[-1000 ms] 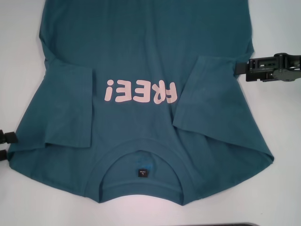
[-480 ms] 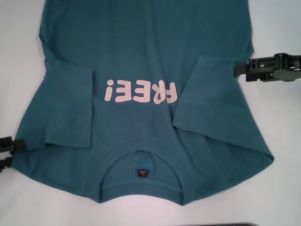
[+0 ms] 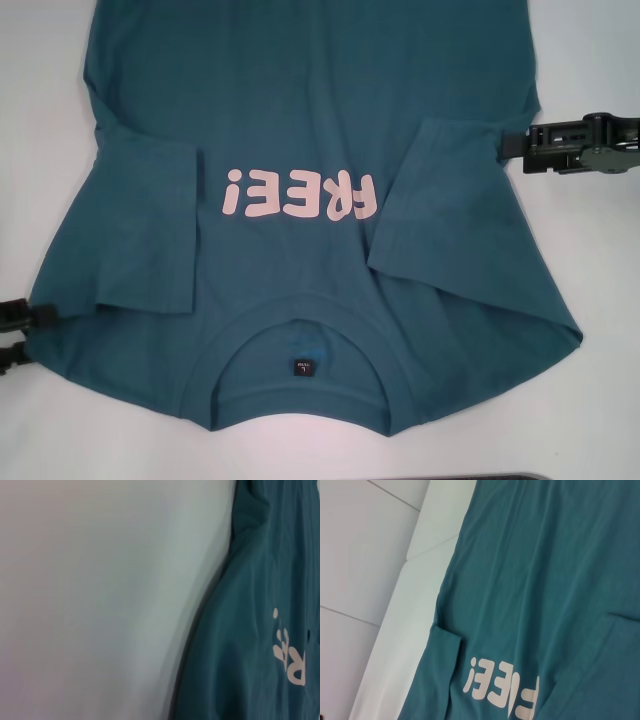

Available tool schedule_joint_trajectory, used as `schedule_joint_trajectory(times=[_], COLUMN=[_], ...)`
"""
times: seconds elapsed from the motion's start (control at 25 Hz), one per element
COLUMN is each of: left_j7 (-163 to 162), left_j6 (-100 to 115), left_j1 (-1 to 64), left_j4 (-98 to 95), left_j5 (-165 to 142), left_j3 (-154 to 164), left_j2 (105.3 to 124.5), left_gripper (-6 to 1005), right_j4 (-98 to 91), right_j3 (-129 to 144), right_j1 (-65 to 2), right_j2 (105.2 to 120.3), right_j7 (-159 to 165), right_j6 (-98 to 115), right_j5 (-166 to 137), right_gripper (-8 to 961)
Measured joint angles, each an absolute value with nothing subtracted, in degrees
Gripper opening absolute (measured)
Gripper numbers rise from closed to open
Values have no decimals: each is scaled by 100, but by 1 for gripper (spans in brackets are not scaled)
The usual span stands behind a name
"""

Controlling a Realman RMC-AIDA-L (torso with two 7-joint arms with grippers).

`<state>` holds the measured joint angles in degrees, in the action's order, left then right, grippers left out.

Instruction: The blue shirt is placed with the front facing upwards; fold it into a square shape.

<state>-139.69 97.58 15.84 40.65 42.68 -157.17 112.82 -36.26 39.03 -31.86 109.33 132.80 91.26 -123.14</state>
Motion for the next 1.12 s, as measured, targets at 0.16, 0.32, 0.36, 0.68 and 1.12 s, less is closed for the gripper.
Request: schedule_joint_trajectory(times=[0.16,0.32,0.36,0.68,1.12], left_j7=[-13982,-14052,-14101,-14271,-14357], left_j6=[9744,9720,9719,9778,9771], left_j1=[1711,1769,1773,1778,1798], left_j4=[4096,4103,4110,4572,4632], left_j5=[4269,4265,4244,3997,3972], left_j3=[-15697,-15690,-15688,-15620,-15477], left_j2=[11371,11393,11395,11535,11556], left_gripper=[732,731,731,595,171], right_j4=[-3620,-3623,-3622,-3614,-3596], right_j3=[3881,3858,3854,3747,3741], right_j1=[-3191,-3190,-3188,-3184,-3172], right_j2=[10934,10934,10933,10930,10896], right_j7=[13280,13280,13280,13285,13311], right_j6=[9142,9155,9156,9173,9192], right_j5=[-12314,-12313,-12312,-12304,-12335], right_gripper=[791,791,791,791,791])
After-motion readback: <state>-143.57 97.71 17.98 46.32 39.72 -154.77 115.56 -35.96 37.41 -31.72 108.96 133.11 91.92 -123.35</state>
